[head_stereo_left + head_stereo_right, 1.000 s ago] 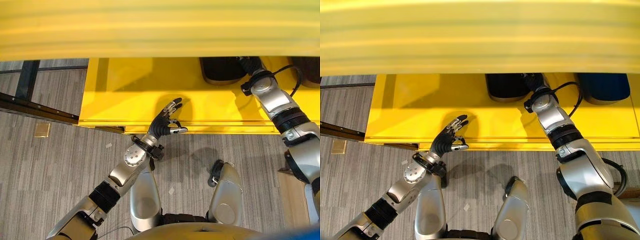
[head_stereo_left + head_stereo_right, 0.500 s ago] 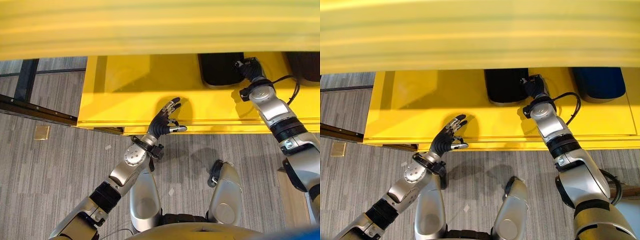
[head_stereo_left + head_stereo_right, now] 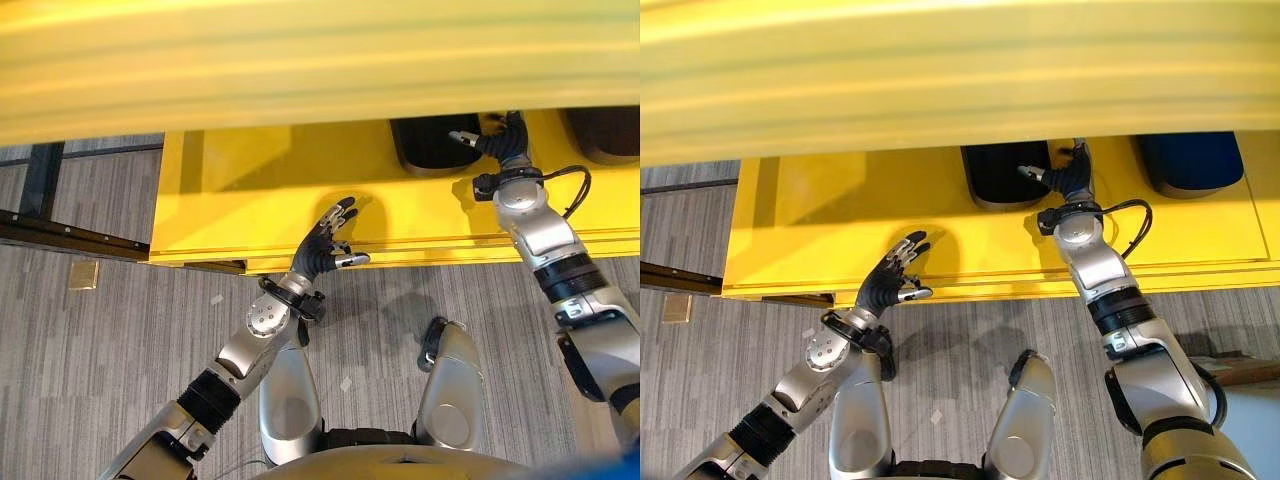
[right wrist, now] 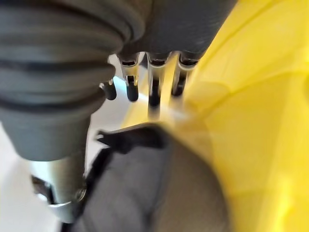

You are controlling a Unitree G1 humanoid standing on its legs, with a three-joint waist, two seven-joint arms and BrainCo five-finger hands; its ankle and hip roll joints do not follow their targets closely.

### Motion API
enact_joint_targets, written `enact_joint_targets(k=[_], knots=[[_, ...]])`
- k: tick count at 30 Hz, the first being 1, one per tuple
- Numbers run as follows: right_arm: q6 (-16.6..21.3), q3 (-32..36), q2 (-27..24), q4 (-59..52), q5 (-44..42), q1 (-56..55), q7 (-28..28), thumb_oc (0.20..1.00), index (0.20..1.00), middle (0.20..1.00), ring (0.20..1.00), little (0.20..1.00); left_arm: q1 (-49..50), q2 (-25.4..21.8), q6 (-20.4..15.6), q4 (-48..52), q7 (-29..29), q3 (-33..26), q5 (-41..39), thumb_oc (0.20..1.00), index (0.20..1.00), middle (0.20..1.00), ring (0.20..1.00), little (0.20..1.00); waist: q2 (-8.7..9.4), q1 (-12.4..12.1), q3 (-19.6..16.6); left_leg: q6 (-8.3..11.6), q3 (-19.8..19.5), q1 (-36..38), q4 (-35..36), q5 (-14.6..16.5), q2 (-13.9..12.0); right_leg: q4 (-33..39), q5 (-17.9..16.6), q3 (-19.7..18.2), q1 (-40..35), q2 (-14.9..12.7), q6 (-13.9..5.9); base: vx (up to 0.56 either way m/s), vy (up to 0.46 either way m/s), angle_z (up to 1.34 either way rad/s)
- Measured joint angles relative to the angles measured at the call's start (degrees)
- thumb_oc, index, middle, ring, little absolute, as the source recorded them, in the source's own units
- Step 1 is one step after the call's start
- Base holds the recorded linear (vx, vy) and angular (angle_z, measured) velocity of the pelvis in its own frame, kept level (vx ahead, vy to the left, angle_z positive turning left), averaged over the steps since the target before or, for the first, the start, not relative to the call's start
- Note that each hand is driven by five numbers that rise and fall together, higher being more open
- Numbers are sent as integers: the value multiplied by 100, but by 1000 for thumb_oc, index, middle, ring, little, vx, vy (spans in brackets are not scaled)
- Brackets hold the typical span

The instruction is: Move parts from the plastic box to the shelf.

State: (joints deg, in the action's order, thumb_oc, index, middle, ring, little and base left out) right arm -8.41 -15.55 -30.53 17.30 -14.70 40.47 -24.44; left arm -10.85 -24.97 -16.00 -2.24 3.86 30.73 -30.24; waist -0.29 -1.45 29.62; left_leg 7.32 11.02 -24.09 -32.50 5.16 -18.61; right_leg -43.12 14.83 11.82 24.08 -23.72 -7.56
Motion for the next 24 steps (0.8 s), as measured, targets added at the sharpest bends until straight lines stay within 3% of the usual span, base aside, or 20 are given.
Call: enact_joint_targets(k=[5, 9, 11, 15, 24], knots=[[72, -86, 293, -1422, 91, -1466, 37, 1000, 1000, 1000, 1000, 1000, 447, 180, -9, 35, 45, -390, 14, 1000, 1000, 1000, 1000, 1000, -9, 216, -1, 26, 154, 330, 324, -83, -13, 283, -107, -38, -208, 102, -33, 26, 11, -12], [202, -28, 220, -1880, 694, -1687, -204, 1000, 1000, 1000, 1000, 1000, 496, 215, 8, 32, 159, -471, 39, 1000, 1000, 1000, 1000, 1000, -21, 345, 14, 50, 253, 513, 595, -250, -43, 404, -155, -47, -251, 179, 2, -17, 4, -9], [597, 92, 193, -2577, 1200, -1885, -388, 1000, 1000, 1000, 1000, 1000, 586, 211, -28, 37, 244, -602, 49, 1000, 1000, 1000, 1000, 1000, -43, 417, 6, 22, 360, 635, 828, -353, -69, 615, -295, -77, -268, 284, -2, 16, 18, -24], [998, 443, -123, -3211, 1470, -2453, -493, 1000, 1000, 1000, 1000, 1000, 568, 242, -27, 19, 327, -717, 54, 1000, 1000, 1000, 1000, 1000, -65, 510, 5, 45, 483, 883, 1115, -449, -74, 929, -452, -114, -437, 384, -31, 28, 23, -14], [1648, 967, -718, -3641, 1614, -4466, 215, 1000, 1000, 1000, 1000, 1000, 1280, 232, 15, 145, 346, -1270, 28, 1000, 1000, 1000, 1000, 1000, -170, 828, -111, 81, 897, 1740, 2278, -904, 21, 1953, -877, -48, -1095, 574, -122, 26, 55, -10]])
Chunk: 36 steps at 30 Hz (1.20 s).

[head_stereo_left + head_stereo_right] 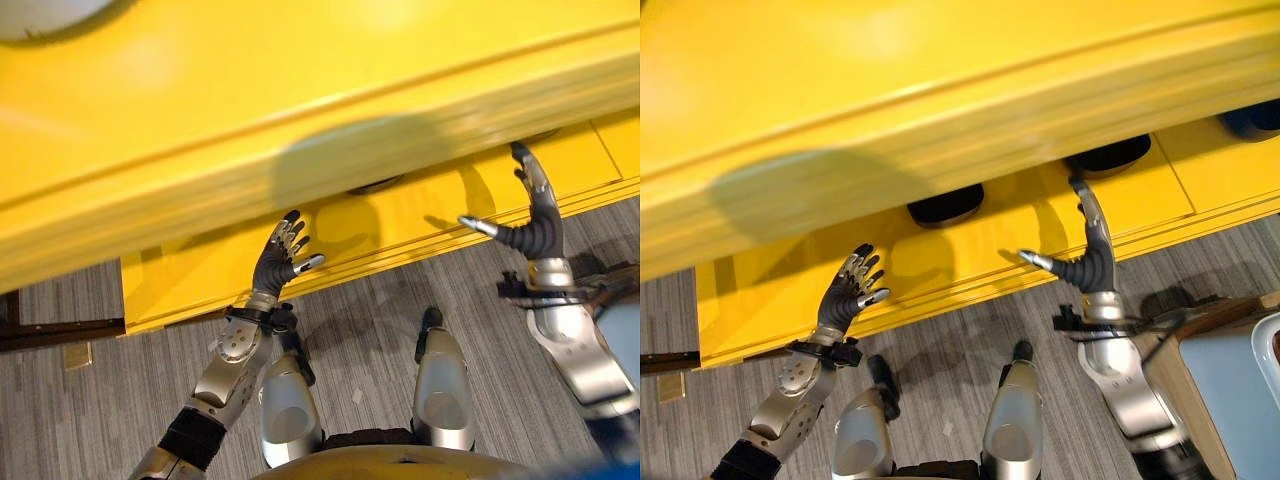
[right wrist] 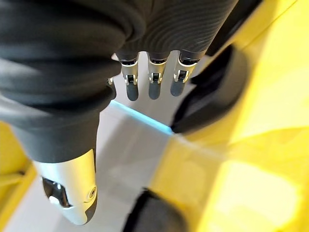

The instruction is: Move parts from the plastic box to the shelf.

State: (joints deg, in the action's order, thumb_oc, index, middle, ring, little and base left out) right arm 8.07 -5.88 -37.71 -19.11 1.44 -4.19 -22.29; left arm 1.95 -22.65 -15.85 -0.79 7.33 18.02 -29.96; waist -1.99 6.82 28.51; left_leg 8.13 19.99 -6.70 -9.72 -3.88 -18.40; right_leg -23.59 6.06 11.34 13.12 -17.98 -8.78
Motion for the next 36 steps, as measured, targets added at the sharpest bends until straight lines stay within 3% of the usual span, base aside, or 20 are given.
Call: enact_joint_targets(k=[4, 6, 9, 13, 16, 17, 18, 20, 22, 23, 25, 26, 27, 28, 29, 30, 31, 33, 34, 36], knots=[[46, 338, -391, 174, -41, -296, 198, 1000, 1000, 1000, 1000, 1000, 380, -30, 87, -23, -161, -114, -32, 1000, 1000, 1000, 1000, 1000, 27, 1, -206, -59, 146, 177, 330, -122, 53, 381, -192, 16, -150, 47, -35, -15, 102, -8], [40, 529, -424, 554, -271, -457, 193, 1000, 1000, 1000, 1000, 1000, 846, -47, 162, -73, -389, -113, -22, 1000, 1000, 1000, 1000, 1000, 98, -82, -531, -54, 191, 228, 435, -128, 89, 885, -454, 89, -379, 80, -74, -31, 213, -1], [-11, 543, -360, 722, -465, -510, 143, 1000, 1000, 1000, 1000, 1000, 989, -86, 146, -223, -451, -128, -20, 1000, 1000, 1000, 1000, 1000, 328, -178, -676, -48, 289, 236, 432, -68, 212, 1223, -690, 85, -474, -28, -130, -51, 275, -5], [-395, 575, 347, 1071, -1273, -612, -317, 1000, 1000, 1000, 1000, 1000, 1015, -171, -3, -506, -331, -418, 249, 1000, 1000, 1000, 1000, 1000, 662, -296, -707, -83, 315, -47, 89, 136, 335, 2020, -1136, 122, -710, -131, -221, -23, 214, -2], [-522, 834, 930, 1410, -1898, -833, -562, 1000, 1000, 1000, 1000, 1000, 1141, -275, -282, -510, -203, -591, 613, 1000, 1000, 1000, 1000, 1000, 814, -401, -655, -127, 319, -279, -462, 407, 309, 2463, -1453, 352, -883, -202, -30, -21, 151, -6], [-530, 925, 1056, 1423, -1996, -937, -590, 1000, 1000, 1000, 1000, 1000, 1238, -304, -386, -497, -199, -651, 724, 1000, 1000, 1000, 1000, 1000, 838, -417, -643, -162, 348, -395, -755, 589, 290, 2590, -1617, 378, -906, -232, 75, -121, 229, -57], [-611, 924, 1108, 1441, -2132, -938, -589, 1000, 1000, 1000, 1000, 1000, 1340, -342, -537, -514, -174, -758, 965, 1000, 1000, 1000, 1000, 1000, 871, -473, -614, -203, 547, -445, -1057, 930, 195, 2614, -2072, 543, -775, -235, 75, -129, 206, -81], [-641, 960, 1190, 1446, -2264, -858, -557, 1000, 1000, 1000, 1000, 1000, 1385, -403, -657, -543, 0, -646, 1180, 1000, 1000, 1000, 1000, 1000, 871, -455, -596, -250, 718, -456, -1344, 1101, 164, 2572, -2624, 914, -590, -208, 215, -88, 102, -75], [-647, 914, 1201, 1648, -2298, -660, -587, 1000, 1000, 1000, 1000, 1000, 1399, -405, -729, -578, 148, -520, 1352, 1000, 1000, 1000, 1000, 1000, 776, -433, -563, -411, 787, -446, -1345, 1286, 77, 2413, -2982, 831, -423, -245, 295, -46, -4, -31], [-655, 882, 1202, 1672, -2334, -765, -587, 1000, 1000, 1000, 1000, 1000, 1320, -403, -729, -633, 167, -454, 1400, 1000, 1000, 1000, 1000, 1000, 710, -423, -537, -439, 786, -429, -1227, 1266, 68, 2144, -2797, 839, -372, -215, 164, -41, -21, 11], [-650, 854, 1194, 1653, -2455, -820, -584, 1000, 1000, 1000, 1000, 1000, 1269, -625, -759, -602, 267, -470, 1604, 1000, 1000, 1000, 1000, 1000, 792, -493, -563, -543, 812, -425, -927, 946, 148, 1749, -2337, 1030, -317, -77, 309, -155, -237, 10], [-662, 771, 1152, 1725, -2513, -492, -568, 1000, 1000, 1000, 1000, 1000, 1273, -726, -726, -589, 350, -477, 1599, 1000, 1000, 1000, 1000, 1000, 681, -508, -564, -642, 950, -410, -841, 748, 3, 1769, -2140, 1143, -304, -9, 270, -202, -551, -15], [-749, 657, 953, 2004, -2590, -49, -492, 1000, 1000, 1000, 1000, 1000, 1317, -924, -681, -548, 509, -442, 1778, 1000, 1000, 1000, 1000, 1000, 598, -563, -605, -520, 1007, -351, -650, 507, -156, -61, -700, 1637, -78, -55, 838, -147, -692, -57], [-882, 677, 723, 2313, -2739, 166, -412, 1000, 1000, 1000, 1000, 1000, 1395, -1248, -643, -430, 632, -308, 2035, 1000, 1000, 1000, 1000, 1000, 569, -825, -658, -381, 1276, -117, -474, 325, -277, -670, -24, 2121, -187, -29, 884, -90, -546, -104], [-1004, 785, 526, 2284, -2842, 316, -336, 1000, 1000, 1000, 1000, 1000, 1520, -1456, -571, -231, 675, -333, 2128, 1000, 1000, 1000, 1000, 1000, 597, -1026, -691, -274, 1440, 3, -476, 203, -456, -124, 241, 2284, -437, 263, 827, -100, -417, -106], [-1015, 871, 297, 2162, -2883, 332, -306, 1000, 1000, 1000, 1000, 1000, 1544, -1483, -548, -246, 682, -393, 2202, 1000, 1000, 1000, 1000, 1000, 512, -1006, -661, -195, 1474, 44, -443, 122, -539, 220, 454, 2287, -567, 484, 808, -98, -253, -91], [-1032, 1111, 120, 2014, -2907, 339, -323, 1000, 1000, 1000, 1000, 1000, 1568, -1337, -485, -272, 682, -473, 2237, 1000, 1000, 1000, 1000, 1000, 301, -973, -690, -175, 1506, 138, -175, -122, -650, 398, 316, 2165, -538, 785, 915, -113, -214, -77], [-1175, 1175, -214, 1995, -2932, 429, -479, 1000, 1000, 1000, 1000, 1000, 1593, -1226, -482, -268, 577, -285, 2263, 1000, 1000, 1000, 1000, 1000, 144, -746, -724, -268, 1516, 509, 542, -613, -524, 366, 281, 2009, -458, 941, 1003, -95, -230, -67], [-1239, 1200, -354, 2011, -2934, 416, -598, 1000, 1000, 1000, 1000, 1000, 1512, -1143, -482, -255, 480, -193, 2246, 1000, 1000, 1000, 1000, 1000, 93, -562, -754, -209, 1522, 596, 753, -808, -464, 364, 301, 1977, -413, 978, 1036, -45, -182, -37], [-1418, 1258, -437, 2095, -2943, 411, -799, 1000, 1000, 1000, 1000, 1000, 1289, -1021, -481, -223, 244, -86, 2208, 1000, 1000, 1000, 1000, 1000, 39, -247, -769, -167, 1513, 675, 843, -908, -514, 297, 361, 1859, -301, 1085, 1145, -45, -175, -45]])
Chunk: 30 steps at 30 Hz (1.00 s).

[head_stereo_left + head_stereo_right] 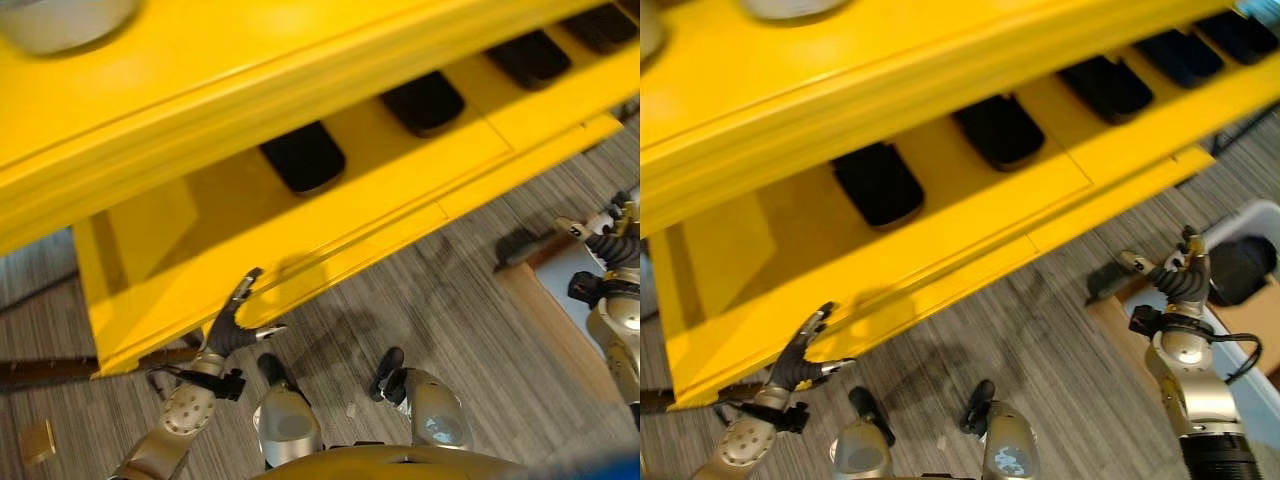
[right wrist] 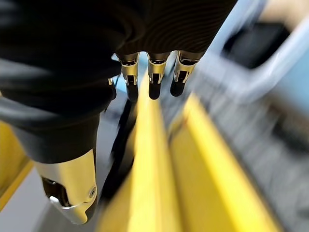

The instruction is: Move parts from the plastic box to the shelf.

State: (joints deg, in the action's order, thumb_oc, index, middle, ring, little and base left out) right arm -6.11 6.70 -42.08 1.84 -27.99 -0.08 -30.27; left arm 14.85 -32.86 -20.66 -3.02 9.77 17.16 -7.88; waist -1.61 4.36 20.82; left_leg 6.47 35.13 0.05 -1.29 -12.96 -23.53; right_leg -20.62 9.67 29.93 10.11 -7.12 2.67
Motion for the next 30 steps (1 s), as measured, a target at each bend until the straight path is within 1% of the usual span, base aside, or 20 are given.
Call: enact_joint_targets(k=[3, 5, 7, 8, 10, 12, 14, 15, 16, 17, 18, 19, 20, 21, 22, 23, 24, 27, 29, 30], knots=[[-136, -1, -2, 337, -99, -52, -107, 1000, 1000, 1000, 1000, 1000, -206, 84, 0, 1, -170, 26, -107, 1000, 1000, 1000, 1000, 1000, -15, 221, -4, 11, 12, 113, 26, -7, -38, -65, 26, -163, 159, 93, 31, -8, -113, -45], [-148, -6, 55, 945, -97, 202, -146, 1000, 1000, 1000, 1000, 1000, -399, 69, 11, -75, -247, 216, -278, 1000, 1000, 1000, 1000, 1000, -7, 97, 3, 50, -177, 308, 29, 26, 26, -218, 30, -603, 370, 108, 37, 61, -35, -85], [-165, -7, 56, 1012, -94, 205, -159, 1000, 1000, 1000, 1000, 1000, -475, 89, 11, -70, -287, 321, -278, 1000, 1000, 1000, 1000, 1000, -70, 198, -6, 74, -276, 336, 18, 40, 68, -249, 32, -669, 410, 69, 40, 134, 16, -43], [-184, -66, 69, 1078, -92, 275, -152, 1000, 1000, 1000, 1000, 1000, -542, 127, 12, -72, -296, 348, -280, 1000, 1000, 1000, 1000, 1000, -48, 253, 6, 80, -547, 424, 2, 34, 106, -251, 1, -877, 466, 135, 0, 117, 15, -64], [-184, -85, 69, 1174, -81, 574, -156, 1000, 1000, 1000, 1000, 1000, -692, 115, 11, -123, -268, 646, -279, 1000, 1000, 1000, 1000, 1000, 12, 25, -11, 86, -1353, 480, -309, 66, 184, -196, -19, -1433, 562, 218, -20, 76, 3, -128], [-192, -89, 69, 1177, -30, 736, -160, 1000, 1000, 1000, 1000, 1000, -812, 174, 9, -125, -319, 783, -280, 1000, 1000, 1000, 1000, 1000, 24, 127, -21, 70, -1732, 473, -542, 68, 299, 67, -238, -1670, 529, 284, -29, 99, -3, -95], [-286, -138, 65, 1394, 21, 738, -163, 1000, 1000, 1000, 1000, 1000, -1135, 221, 1, -127, -325, 1024, -275, 1000, 1000, 1000, 1000, 1000, 93, 127, -98, 81, -1857, 428, -840, 251, 352, 294, -392, -1993, 543, 342, -46, 92, 3, -82], [-300, -168, 66, 1399, 34, 741, -173, 1000, 1000, 1000, 1000, 1000, -1250, 246, -3, -128, -331, 1110, -278, 1000, 1000, 1000, 1000, 1000, 76, 165, -132, 52, -1806, 402, -802, 324, 417, 555, -394, -1945, 536, 343, -49, 66, 6, -85], [-302, -179, 65, 1402, 80, 740, -186, 1000, 1000, 1000, 1000, 1000, -1407, 337, -2, -112, -335, 1200, -284, 1000, 1000, 1000, 1000, 1000, -1, 238, -185, -21, -1702, 448, -686, 255, 446, 697, -432, -1720, 565, 366, -68, 63, 5, -76], [-301, -255, 60, 1421, 203, 785, -193, 1000, 1000, 1000, 1000, 1000, -1607, 314, -4, -68, -320, 1292, -310, 1000, 1000, 1000, 1000, 1000, -12, 239, -192, 100, -1692, 502, -655, 378, 442, 372, -412, -1570, 746, 297, -2, 49, -4, -60], [-302, -330, 74, 1437, 242, 797, -195, 1000, 1000, 1000, 1000, 1000, -1669, 209, -15, -77, -328, 1357, -352, 1000, 1000, 1000, 1000, 1000, 66, 210, -230, 195, -1689, 538, -708, 535, 478, 84, -396, -1517, 837, 186, 42, 122, 35, -53], [-300, -487, 84, 1494, 280, 862, -202, 1000, 1000, 1000, 1000, 1000, -1891, 351, -22, -197, -317, 1410, -400, 1000, 1000, 1000, 1000, 1000, 113, 315, -283, 212, -1567, 594, -855, 828, 496, -7, -559, -1656, 932, 134, 80, 122, 71, -40], [-299, -554, 86, 1507, 338, 910, -201, 1000, 1000, 1000, 1000, 1000, -1978, 447, -25, -250, -297, 1455, -402, 1000, 1000, 1000, 1000, 1000, 90, 376, -322, 177, -1419, 584, -868, 883, 495, 123, -582, -1677, 947, 165, 29, 118, 71, -67], [-299, -715, 106, 1545, 462, 1121, -198, 1000, 1000, 1000, 1000, 1000, -2051, 537, -26, -267, -243, 1535, -402, 1000, 1000, 1000, 1000, 1000, 20, 405, -360, 127, -1256, 603, -816, 980, 584, 440, -609, -1635, 953, 216, -82, 67, 21, -118], [-306, -875, 128, 1607, 465, 1520, -189, 1000, 1000, 1000, 1000, 1000, -2183, 666, -34, -281, -177, 1685, -398, 1000, 1000, 1000, 1000, 1000, -257, 368, -430, -32, -866, 634, -433, 978, 599, 463, -466, -1289, 1096, 227, -248, 104, -70, -122], [-303, -903, 118, 1576, 469, 1634, -186, 1000, 1000, 1000, 1000, 1000, -2431, 650, -79, -208, -177, 1798, -400, 1000, 1000, 1000, 1000, 1000, -210, 462, -432, 89, -862, 711, -293, 1104, 722, -278, -350, -1251, 1138, -2, -213, 160, -157, -90], [-299, -923, 148, 1652, 485, 1699, -195, 1000, 1000, 1000, 1000, 1000, -2662, 773, -78, -310, -119, 1828, -437, 1000, 1000, 1000, 1000, 1000, -178, 545, -392, 171, -890, 822, -289, 1154, 746, -292, -303, -1254, 1096, -9, -43, 172, -218, -19], [-300, -1044, 354, 1790, 544, 1707, -208, 1000, 1000, 1000, 1000, 1000, -2724, 886, -78, -328, -64, 1879, -514, 1000, 1000, 1000, 1000, 1000, -189, 590, -411, 134, -885, 777, -767, 1092, 561, -140, -291, -1341, 922, 117, -19, 124, -204, -27], [-304, -1161, 394, 1772, 607, 1707, -209, 1000, 1000, 1000, 1000, 1000, -2729, 891, -76, -326, -61, 1877, -554, 1000, 1000, 1000, 1000, 1000, -212, 608, -425, 132, -912, 694, -810, 737, 456, 39, -318, -1210, 833, 181, -64, 100, -202, -21], [-304, -1160, 391, 1760, 647, 1711, -210, 1000, 1000, 1000, 1000, 1000, -2743, 891, -76, -325, -55, 1873, -639, 1000, 1000, 1000, 1000, 1000, -204, 600, -423, 139, -916, 703, -805, 684, 433, -21, -311, -1164, 862, 183, -44, 88, -216, 5]])
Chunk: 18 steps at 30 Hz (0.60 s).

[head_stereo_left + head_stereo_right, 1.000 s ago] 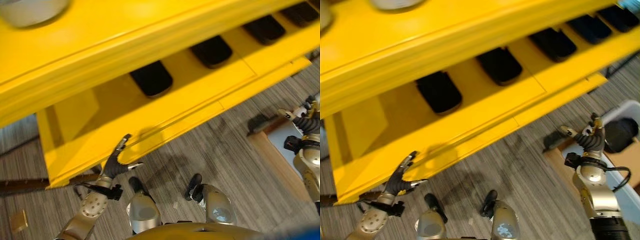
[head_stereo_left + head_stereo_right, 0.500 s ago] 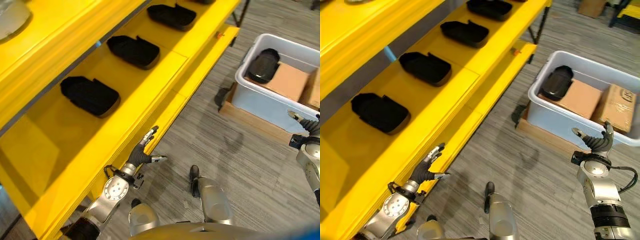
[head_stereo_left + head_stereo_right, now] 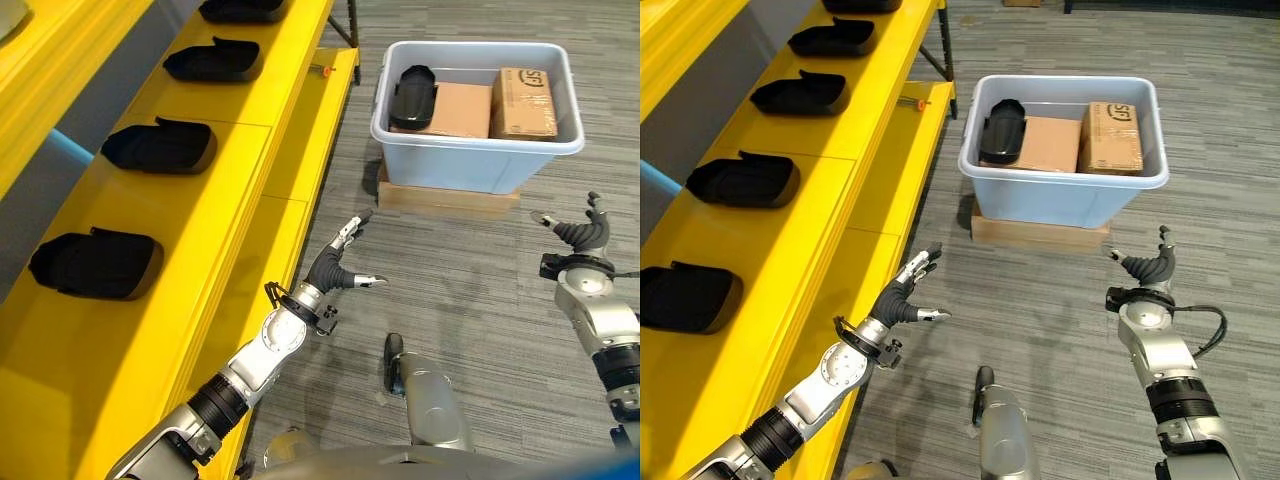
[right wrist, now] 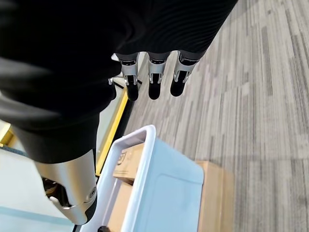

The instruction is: Move parts from the plastic box to the shelf.

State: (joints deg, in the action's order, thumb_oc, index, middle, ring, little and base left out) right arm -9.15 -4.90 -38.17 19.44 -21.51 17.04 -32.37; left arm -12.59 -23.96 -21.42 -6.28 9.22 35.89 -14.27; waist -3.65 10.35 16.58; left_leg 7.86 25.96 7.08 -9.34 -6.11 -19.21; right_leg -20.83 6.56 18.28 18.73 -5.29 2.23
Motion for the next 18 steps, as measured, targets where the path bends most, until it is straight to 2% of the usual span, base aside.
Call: enact_joint_targets(k=[1, 2, 3, 4, 6, 7, 8, 9, 10, 11, 12, 13, 14, 16, 18], knots=[[1, -7, 6, -8, 32, 11, -23, 1000, 1000, 1000, 1000, 1000, 14, 11, 7, -14, 55, 0, -82, 1000, 1000, 1000, 1000, 1000, 1, 61, -5, 53, 36, 1, 56, -197, -63, 12, 62, 60, 7, 59, 104, 145, -391, 5], [0, -23, 18, -10, 32, 22, -24, 1000, 1000, 1000, 1000, 1000, 10, 16, 9, -14, 95, -3, -89, 1000, 1000, 1000, 1000, 1000, 16, 66, 3, 88, 89, -35, 148, -508, -71, 239, 67, 117, -37, 112, 84, 145, -393, 21], [6, 27, 153, -132, 30, -56, -85, 1000, 1000, 1000, 1000, 1000, -32, -71, 14, 14, 128, 5, -96, 1000, 1000, 1000, 1000, 1000, 164, 102, -60, 134, 116, -233, 46, -805, -148, -705, 572, -54, 61, -34, 345, 143, -402, 40], [23, 18, 183, -169, 31, -138, -102, 1000, 1000, 1000, 1000, 1000, -24, 24, 32, -82, 153, -15, -102, 1000, 1000, 1000, 1000, 1000, 200, 189, -87, 217, 196, -211, 43, -727, -179, -688, 683, 28, 32, -14, 567, 79, -219, 53], [56, -45, 280, -196, 32, -310, -146, 1000, 1000, 1000, 1000, 1000, 44, 95, 90, -96, 206, 1, -145, 1000, 1000, 1000, 1000, 1000, 234, 140, -122, 244, 334, -207, 33, -703, -153, -377, 613, 122, -125, 117, 453, 97, -160, 29], [83, -44, 425, -215, 31, -342, -168, 1000, 1000, 1000, 1000, 1000, 57, 94, 121, -90, 233, -18, -217, 1000, 1000, 1000, 1000, 1000, 252, 99, -125, 242, 130, -293, -193, -552, 60, 1, 402, 102, -301, 268, 408, 118, -101, -9], [141, -126, 493, -208, 36, -338, -164, 1000, 1000, 1000, 1000, 1000, 70, 95, 172, -75, 244, -34, -228, 1000, 1000, 1000, 1000, 1000, 283, 52, -120, 180, -262, -351, -313, -169, 435, 317, 189, -24, -429, 359, 412, 144, -83, -50], [217, -235, 619, -207, 37, -338, -162, 1000, 1000, 1000, 1000, 1000, 140, 87, 229, -51, 244, -88, -256, 1000, 1000, 1000, 1000, 1000, 331, -69, -111, -71, -470, -456, -422, 349, 989, 813, -88, -203, -601, 446, -17, 200, -80, -70], [291, -257, 628, -290, 38, -393, -150, 1000, 1000, 1000, 1000, 1000, 306, 345, 350, -90, 215, -196, -255, 1000, 1000, 1000, 1000, 1000, -310, -22, -40, -229, -1223, -851, -503, 613, 929, -706, 410, -566, -101, 345, -214, 198, -77, -43], [296, -229, 764, -396, 42, -723, -179, 1000, 1000, 1000, 1000, 1000, 378, 386, 356, -28, 204, -289, -256, 1000, 1000, 1000, 1000, 1000, 8, -28, -146, -25, -1051, -604, -348, 776, 1145, -638, 937, -1206, -335, -186, -391, 200, -52, 17], [307, -220, 968, -433, 62, -936, -199, 1000, 1000, 1000, 1000, 1000, 478, 490, 423, -193, 191, -383, -258, 1000, 1000, 1000, 1000, 1000, -30, 43, -118, -6, -798, -618, -440, 992, 1021, -434, 696, -1318, -579, 135, 93, 132, -12, 29], [306, -312, 1121, -526, 70, -1210, -212, 1000, 1000, 1000, 1000, 1000, 684, 402, 492, -233, 183, -394, -258, 1000, 1000, 1000, 1000, 1000, 61, -16, -186, -98, -471, -602, -170, 1146, 1161, 165, 407, -1295, -869, 194, 136, 178, -32, -1], [309, -510, 1277, -606, 91, -1372, -202, 1000, 1000, 1000, 1000, 1000, 789, 202, 495, -224, 179, -395, -257, 1000, 1000, 1000, 1000, 1000, 168, -124, -169, -203, -236, -671, 97, 1145, 1352, 770, 91, -1305, -1206, 247, 141, 188, -43, -24], [313, -773, 1381, -681, 165, -1465, -205, 1000, 1000, 1000, 1000, 1000, 859, 42, 493, -228, 178, -493, -259, 1000, 1000, 1000, 1000, 1000, 259, -205, -136, -213, -331, -1004, 488, 1061, 1633, 1567, -264, -1333, -1615, 406, 196, 194, -17, -22], [312, -982, 1504, -675, 234, -1469, -181, 1000, 1000, 1000, 1000, 1000, 1021, 39, 501, -247, 192, -688, -256, 1000, 1000, 1000, 1000, 1000, 350, -416, -89, -267, -532, -1429, 743, 624, 1658, 2126, -506, -1515, -2045, 673, 166, 204, 69, -68]])
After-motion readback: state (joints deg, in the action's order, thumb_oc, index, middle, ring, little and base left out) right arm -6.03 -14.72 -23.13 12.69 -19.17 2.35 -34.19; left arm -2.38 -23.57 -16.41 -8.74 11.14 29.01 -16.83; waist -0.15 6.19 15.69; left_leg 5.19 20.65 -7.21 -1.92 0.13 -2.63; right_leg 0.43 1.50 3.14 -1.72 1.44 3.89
